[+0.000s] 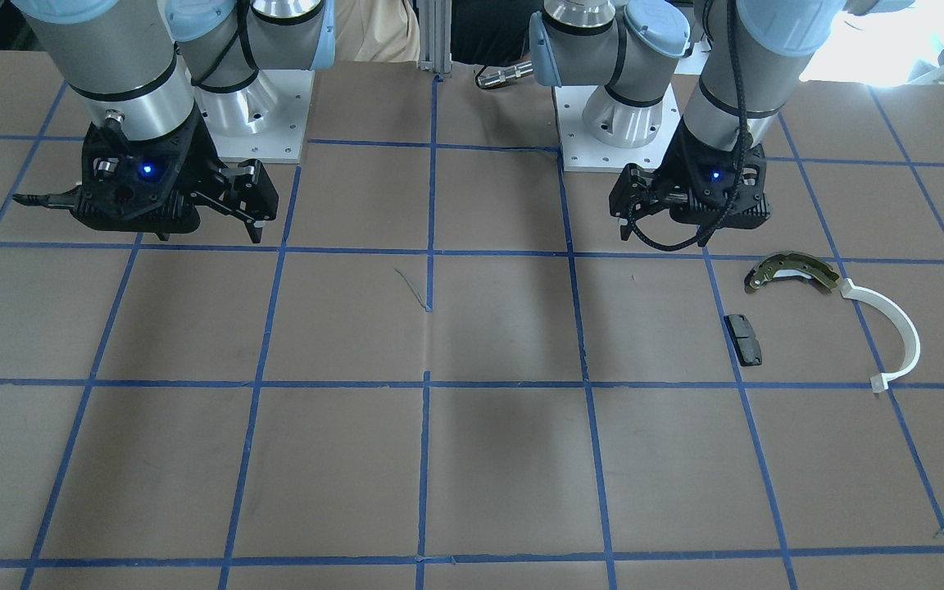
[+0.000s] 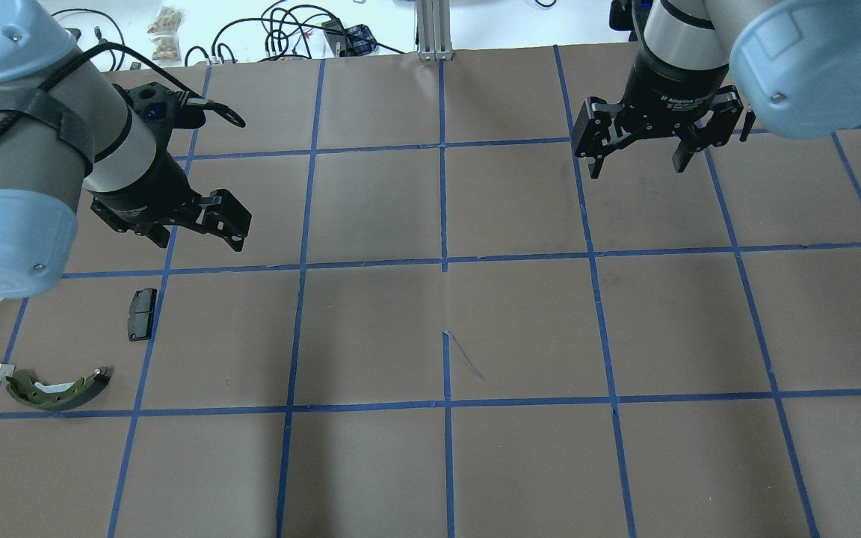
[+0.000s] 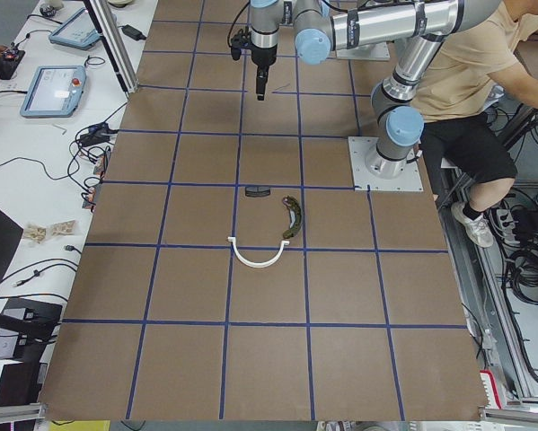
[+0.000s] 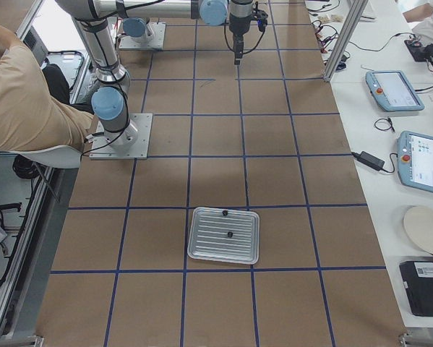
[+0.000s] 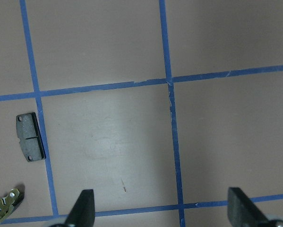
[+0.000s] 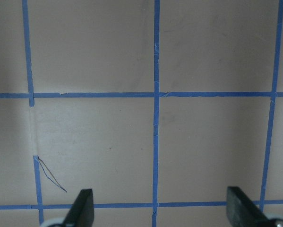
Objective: Place bearing gear from tray to pile
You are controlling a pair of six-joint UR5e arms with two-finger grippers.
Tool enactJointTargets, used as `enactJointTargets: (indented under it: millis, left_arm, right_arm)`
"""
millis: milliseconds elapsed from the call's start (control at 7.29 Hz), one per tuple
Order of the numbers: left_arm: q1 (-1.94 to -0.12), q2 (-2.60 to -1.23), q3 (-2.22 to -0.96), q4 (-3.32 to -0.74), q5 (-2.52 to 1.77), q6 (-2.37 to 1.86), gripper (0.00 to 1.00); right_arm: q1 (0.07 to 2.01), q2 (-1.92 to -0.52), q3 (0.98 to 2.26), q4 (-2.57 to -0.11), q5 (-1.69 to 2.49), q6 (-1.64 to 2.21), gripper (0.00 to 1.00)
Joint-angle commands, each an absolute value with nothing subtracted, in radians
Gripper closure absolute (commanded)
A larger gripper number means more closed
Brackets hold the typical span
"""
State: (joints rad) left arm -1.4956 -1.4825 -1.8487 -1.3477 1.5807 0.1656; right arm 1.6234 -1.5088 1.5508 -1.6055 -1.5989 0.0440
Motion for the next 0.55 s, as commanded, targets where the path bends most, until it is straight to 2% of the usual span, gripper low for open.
enactJointTargets:
  millis: [0,411]
  left_arm:
    - [-1.496,-1.479,-1.85,-1.347,1.583,0.163,0.0]
    - [-1.496,-1.465,-1.85,-1.359,1.591,0.163,0.0]
  right_arm:
    - [1.6,-1.5,1.557,-1.614,-1.633,0.013,0.0]
    - [1.336,-1.491,1.562,-1.623,-1.651,-0.2,0.0]
